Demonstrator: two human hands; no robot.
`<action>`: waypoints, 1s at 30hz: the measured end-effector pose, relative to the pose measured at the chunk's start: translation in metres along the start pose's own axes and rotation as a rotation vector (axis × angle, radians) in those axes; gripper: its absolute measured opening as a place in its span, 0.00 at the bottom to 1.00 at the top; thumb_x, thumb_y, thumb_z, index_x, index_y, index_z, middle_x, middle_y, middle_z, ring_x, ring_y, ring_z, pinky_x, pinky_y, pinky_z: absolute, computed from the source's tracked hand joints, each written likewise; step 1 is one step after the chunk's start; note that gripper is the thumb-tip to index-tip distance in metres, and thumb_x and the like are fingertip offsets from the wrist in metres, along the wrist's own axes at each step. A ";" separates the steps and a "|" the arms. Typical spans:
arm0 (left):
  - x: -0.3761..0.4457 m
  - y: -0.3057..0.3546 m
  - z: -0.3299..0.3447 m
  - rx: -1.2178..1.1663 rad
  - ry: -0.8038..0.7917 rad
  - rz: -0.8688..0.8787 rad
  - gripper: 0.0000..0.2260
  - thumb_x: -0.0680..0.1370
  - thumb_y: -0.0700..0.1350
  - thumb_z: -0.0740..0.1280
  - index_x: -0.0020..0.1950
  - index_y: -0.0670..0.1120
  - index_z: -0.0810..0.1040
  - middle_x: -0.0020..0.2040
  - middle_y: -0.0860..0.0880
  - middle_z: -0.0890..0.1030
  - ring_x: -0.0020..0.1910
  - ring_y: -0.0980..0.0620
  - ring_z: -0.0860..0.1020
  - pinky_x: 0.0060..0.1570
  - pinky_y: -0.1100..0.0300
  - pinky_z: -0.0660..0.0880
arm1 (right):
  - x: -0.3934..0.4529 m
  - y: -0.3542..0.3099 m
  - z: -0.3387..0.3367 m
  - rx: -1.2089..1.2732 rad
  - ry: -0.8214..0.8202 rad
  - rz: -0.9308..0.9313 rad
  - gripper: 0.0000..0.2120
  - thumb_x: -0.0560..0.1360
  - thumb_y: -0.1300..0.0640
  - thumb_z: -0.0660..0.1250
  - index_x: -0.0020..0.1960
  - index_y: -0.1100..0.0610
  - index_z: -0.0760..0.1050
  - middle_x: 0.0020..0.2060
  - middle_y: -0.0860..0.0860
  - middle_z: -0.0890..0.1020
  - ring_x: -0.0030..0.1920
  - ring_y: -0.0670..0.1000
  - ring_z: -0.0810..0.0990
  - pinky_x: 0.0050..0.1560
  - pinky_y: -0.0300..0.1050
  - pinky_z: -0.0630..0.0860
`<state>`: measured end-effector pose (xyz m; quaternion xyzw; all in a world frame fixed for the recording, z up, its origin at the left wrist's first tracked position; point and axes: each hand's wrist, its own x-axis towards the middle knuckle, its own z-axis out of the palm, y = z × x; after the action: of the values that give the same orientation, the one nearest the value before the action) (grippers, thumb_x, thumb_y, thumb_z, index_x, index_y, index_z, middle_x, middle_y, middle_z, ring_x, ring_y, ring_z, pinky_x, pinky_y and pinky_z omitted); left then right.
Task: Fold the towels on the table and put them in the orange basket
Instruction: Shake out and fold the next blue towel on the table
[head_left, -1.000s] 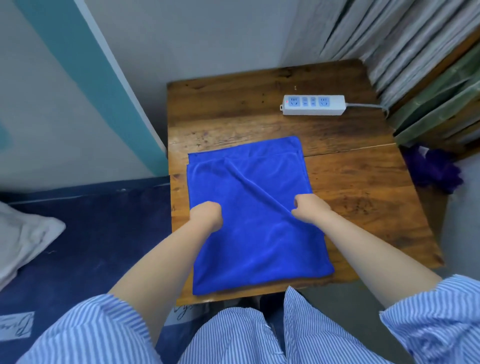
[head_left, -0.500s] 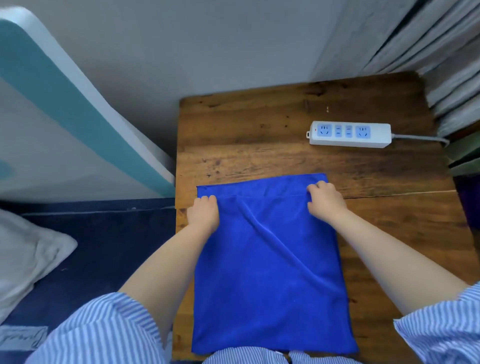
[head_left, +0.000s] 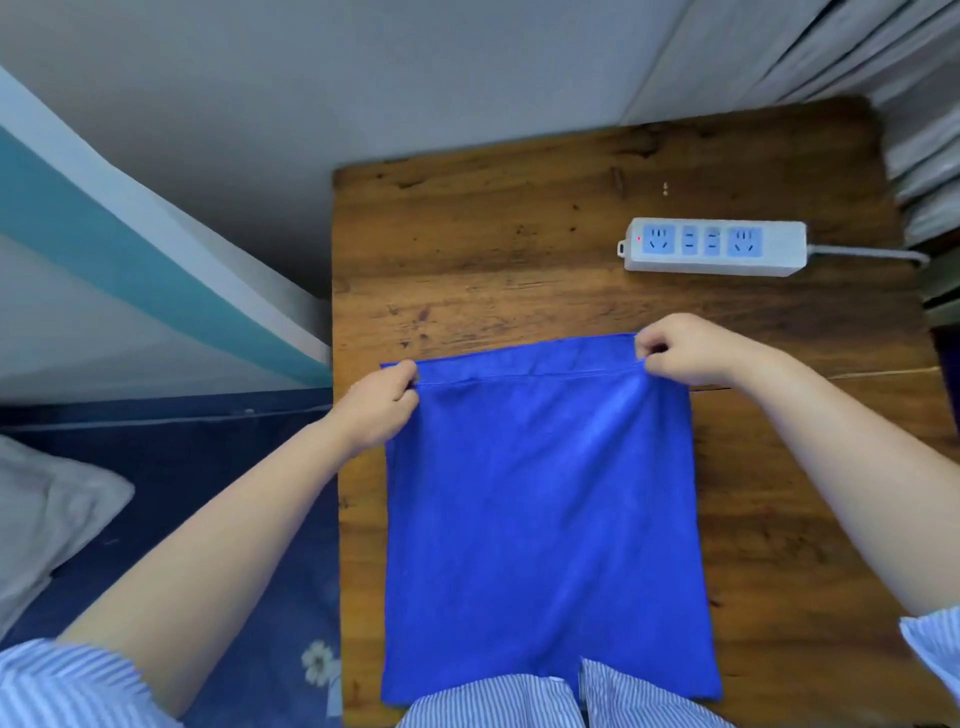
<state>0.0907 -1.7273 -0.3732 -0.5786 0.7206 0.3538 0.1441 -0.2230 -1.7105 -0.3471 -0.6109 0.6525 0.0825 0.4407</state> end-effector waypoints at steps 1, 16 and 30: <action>-0.001 0.001 -0.001 -0.003 0.008 0.003 0.03 0.78 0.39 0.54 0.45 0.42 0.66 0.47 0.40 0.77 0.48 0.41 0.74 0.42 0.52 0.66 | 0.002 -0.001 -0.002 0.021 0.026 0.017 0.15 0.70 0.70 0.57 0.27 0.58 0.63 0.26 0.52 0.66 0.32 0.50 0.63 0.30 0.41 0.58; 0.035 -0.016 0.003 0.174 0.073 -0.110 0.10 0.79 0.43 0.60 0.55 0.41 0.77 0.56 0.42 0.74 0.59 0.43 0.71 0.56 0.54 0.69 | 0.032 0.024 0.024 -0.190 0.171 0.108 0.07 0.73 0.65 0.63 0.47 0.62 0.80 0.53 0.56 0.77 0.54 0.56 0.74 0.50 0.44 0.72; -0.011 -0.028 -0.022 -0.110 0.191 -0.136 0.06 0.78 0.43 0.64 0.42 0.44 0.72 0.42 0.45 0.76 0.42 0.47 0.74 0.37 0.58 0.70 | -0.015 0.014 -0.011 0.226 0.174 0.144 0.08 0.72 0.64 0.68 0.35 0.58 0.74 0.36 0.51 0.76 0.40 0.50 0.74 0.39 0.41 0.73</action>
<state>0.1244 -1.7363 -0.3605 -0.6643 0.6697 0.3253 0.0665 -0.2427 -1.7033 -0.3363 -0.5139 0.7354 -0.0132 0.4415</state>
